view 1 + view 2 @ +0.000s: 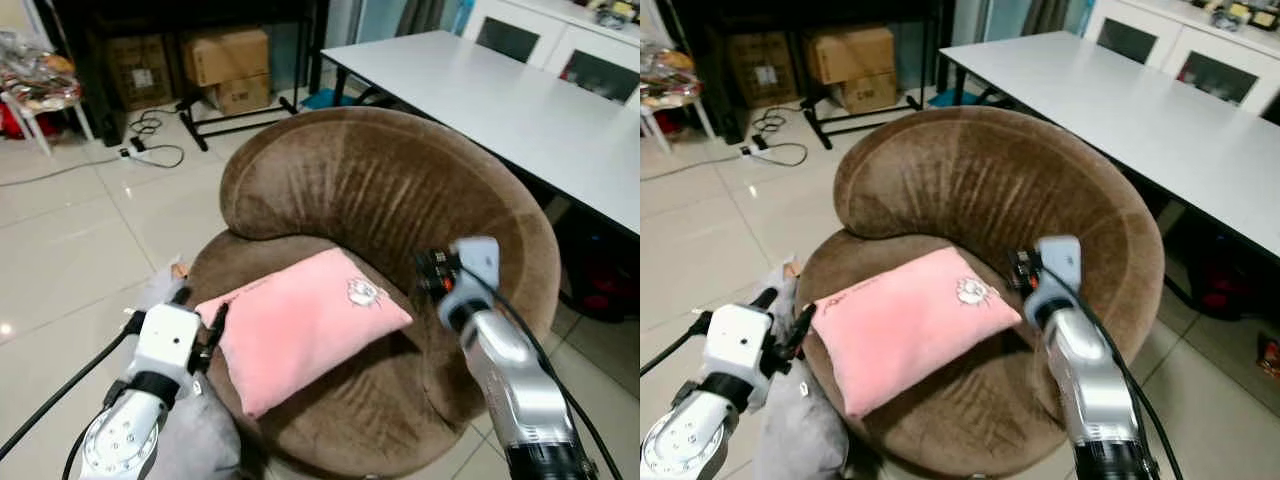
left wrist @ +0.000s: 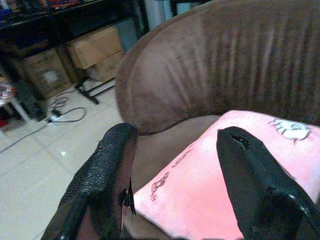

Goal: Move the pillow to the sofa from floor

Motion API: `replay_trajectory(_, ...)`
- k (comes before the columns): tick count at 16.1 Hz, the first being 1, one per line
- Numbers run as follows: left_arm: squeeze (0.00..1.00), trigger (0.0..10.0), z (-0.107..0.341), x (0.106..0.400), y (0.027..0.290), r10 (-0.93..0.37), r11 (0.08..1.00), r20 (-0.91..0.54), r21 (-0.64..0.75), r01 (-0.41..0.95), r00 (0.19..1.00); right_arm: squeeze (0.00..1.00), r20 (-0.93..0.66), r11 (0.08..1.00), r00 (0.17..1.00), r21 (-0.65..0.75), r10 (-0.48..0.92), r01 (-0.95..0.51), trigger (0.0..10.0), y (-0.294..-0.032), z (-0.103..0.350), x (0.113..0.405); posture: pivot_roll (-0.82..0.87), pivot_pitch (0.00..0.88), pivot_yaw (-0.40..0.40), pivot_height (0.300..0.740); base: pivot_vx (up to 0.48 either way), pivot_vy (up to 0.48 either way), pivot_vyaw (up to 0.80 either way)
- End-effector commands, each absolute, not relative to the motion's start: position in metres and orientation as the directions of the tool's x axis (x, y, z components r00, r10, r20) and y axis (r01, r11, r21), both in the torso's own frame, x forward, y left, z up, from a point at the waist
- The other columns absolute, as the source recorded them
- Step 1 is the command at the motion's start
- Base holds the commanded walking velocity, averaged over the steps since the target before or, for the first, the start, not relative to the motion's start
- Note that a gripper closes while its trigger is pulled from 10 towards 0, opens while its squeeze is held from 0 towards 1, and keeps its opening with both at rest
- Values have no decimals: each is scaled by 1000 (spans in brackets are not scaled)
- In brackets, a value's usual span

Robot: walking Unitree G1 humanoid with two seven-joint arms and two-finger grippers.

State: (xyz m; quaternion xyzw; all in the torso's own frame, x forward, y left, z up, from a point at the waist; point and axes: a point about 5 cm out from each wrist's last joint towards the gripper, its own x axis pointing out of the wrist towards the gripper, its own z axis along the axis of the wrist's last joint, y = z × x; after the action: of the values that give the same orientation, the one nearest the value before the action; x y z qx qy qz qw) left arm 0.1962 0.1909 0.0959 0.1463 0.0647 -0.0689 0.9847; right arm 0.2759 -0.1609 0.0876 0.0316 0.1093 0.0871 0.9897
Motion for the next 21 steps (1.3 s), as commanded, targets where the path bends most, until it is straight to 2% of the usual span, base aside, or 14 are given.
replay_trajectory(1, 0, 10000, 94, 195, 191, -97, 947, -149, 291, 137, 984, 0, -199, 986, 966, 51, 164, -157, 10000, -164, 95, 275, 16, 5, -93, 740, 0, 0, 0)
replay_trajectory(2, 0, 10000, 93, 194, 191, -79, 948, -145, 296, 120, 986, 0, -217, 990, 969, -40, 121, -132, 10000, -165, 93, 264, 10, 5, -90, 740, 0, 0, 0)
replay_trajectory(4, 0, 10000, 95, 194, 191, -58, 951, -122, 294, 92, 991, 0, -217, 990, 973, -93, 84, -106, 10000, -165, 92, 258, 9, 3, -87, 740, -253, 0, 0)
replay_trajectory(7, 0, 10000, 93, 192, 190, -38, 954, -118, 290, 71, 992, 0, -235, 993, 969, -62, 81, -98, 10000, -166, 91, 252, -3, 4, -82, 740, -255, 0, 0)
replay_trajectory(13, 0, 10000, 94, 190, 188, -27, 954, -107, 294, 58, 994, 0, -245, 986, 964, -106, 102, -131, 10000, -168, 93, 253, 1, 6, -90, 740, -259, 0, 0)
replay_trajectory(16, 0, 10000, 96, 191, 190, -10, 954, -74, 299, 32, 997, 0, -253, 986, 962, -95, 107, -135, 10000, -167, 91, 251, 0, 1, -76, 740, 0, 0, 0)
replay_trajectory(20, 0, 10000, 100, 196, 186, -29, 951, -38, 307, 39, 999, 0, -261, 970, 958, -172, 122, -171, 10000, -166, 91, 246, -2, 0, -16, 740, 0, 0, 0)
replay_trajectory(21, 0, 10000, 102, 199, 187, -41, 946, -37, 320, 51, 998, 0, -237, 968, 963, -179, 131, -176, 10000, -163, 94, 244, -5, 0, 20, 740, 0, 0, 0)
